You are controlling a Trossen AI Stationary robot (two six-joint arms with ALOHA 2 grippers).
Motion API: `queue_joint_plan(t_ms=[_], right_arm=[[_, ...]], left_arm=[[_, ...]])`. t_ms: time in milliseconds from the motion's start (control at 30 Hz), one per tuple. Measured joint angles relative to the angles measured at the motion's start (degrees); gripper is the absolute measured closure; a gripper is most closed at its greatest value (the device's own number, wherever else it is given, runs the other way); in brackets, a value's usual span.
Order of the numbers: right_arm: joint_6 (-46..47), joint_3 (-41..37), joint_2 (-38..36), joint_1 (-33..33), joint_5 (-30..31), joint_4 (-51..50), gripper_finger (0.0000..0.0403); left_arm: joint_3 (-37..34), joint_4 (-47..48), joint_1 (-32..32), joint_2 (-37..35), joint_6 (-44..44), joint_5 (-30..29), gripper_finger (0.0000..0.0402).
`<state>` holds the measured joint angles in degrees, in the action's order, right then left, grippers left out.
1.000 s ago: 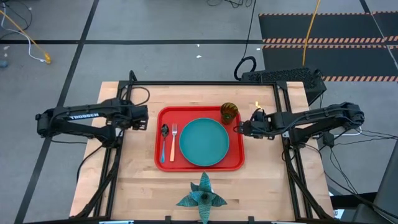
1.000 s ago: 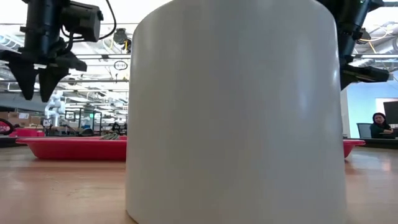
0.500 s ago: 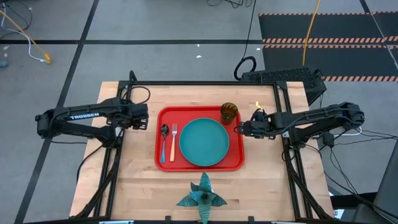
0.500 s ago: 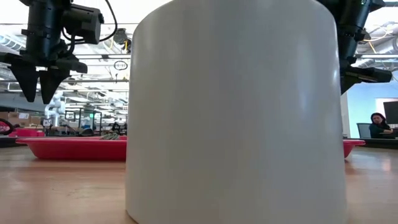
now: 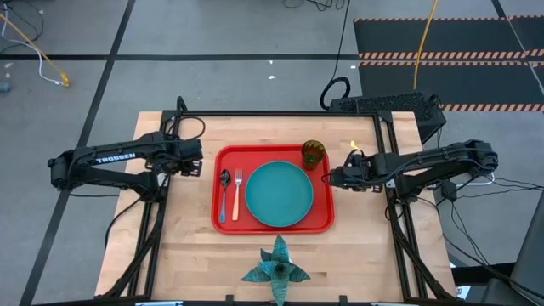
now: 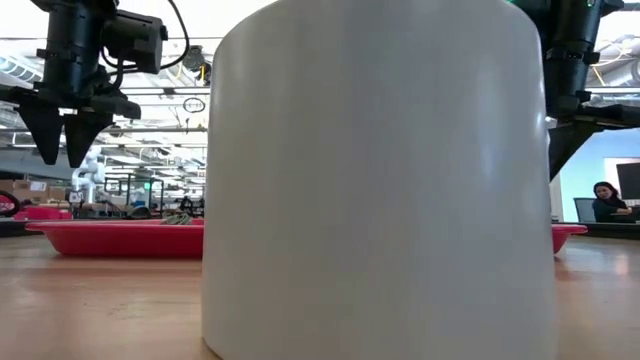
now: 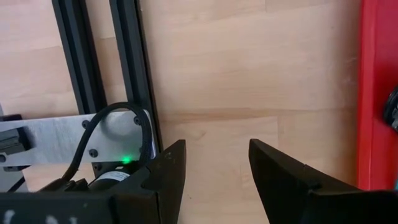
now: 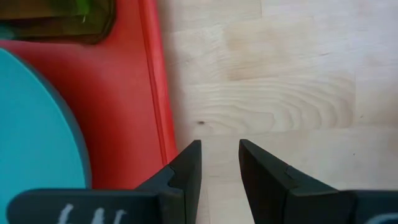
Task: Pick and place plate/cup/fork/spoon on tray
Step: Return to home position
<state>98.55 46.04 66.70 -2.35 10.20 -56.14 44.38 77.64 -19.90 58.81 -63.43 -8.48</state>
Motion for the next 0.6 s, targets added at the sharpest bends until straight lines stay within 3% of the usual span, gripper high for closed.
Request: queue_joint_plan(t_ms=[233,433,600], right_arm=[[0.7,0.0,0.0,0.0,-1.1,0.1,0.0303],[-7.8,0.0,0.0,0.0,-1.4,1.9,0.0303],[-7.5,0.0,0.0,0.0,-2.8,0.1,0.0303]], left_arm=[[0.0,-0.9,0.0,0.0,1.3,2.2,0.0222],[0.0,-6.2,0.1,-0.4,8.4,7.8,0.0222],[0.0,-8.4,0.1,-3.6,7.6,8.3,0.0222]])
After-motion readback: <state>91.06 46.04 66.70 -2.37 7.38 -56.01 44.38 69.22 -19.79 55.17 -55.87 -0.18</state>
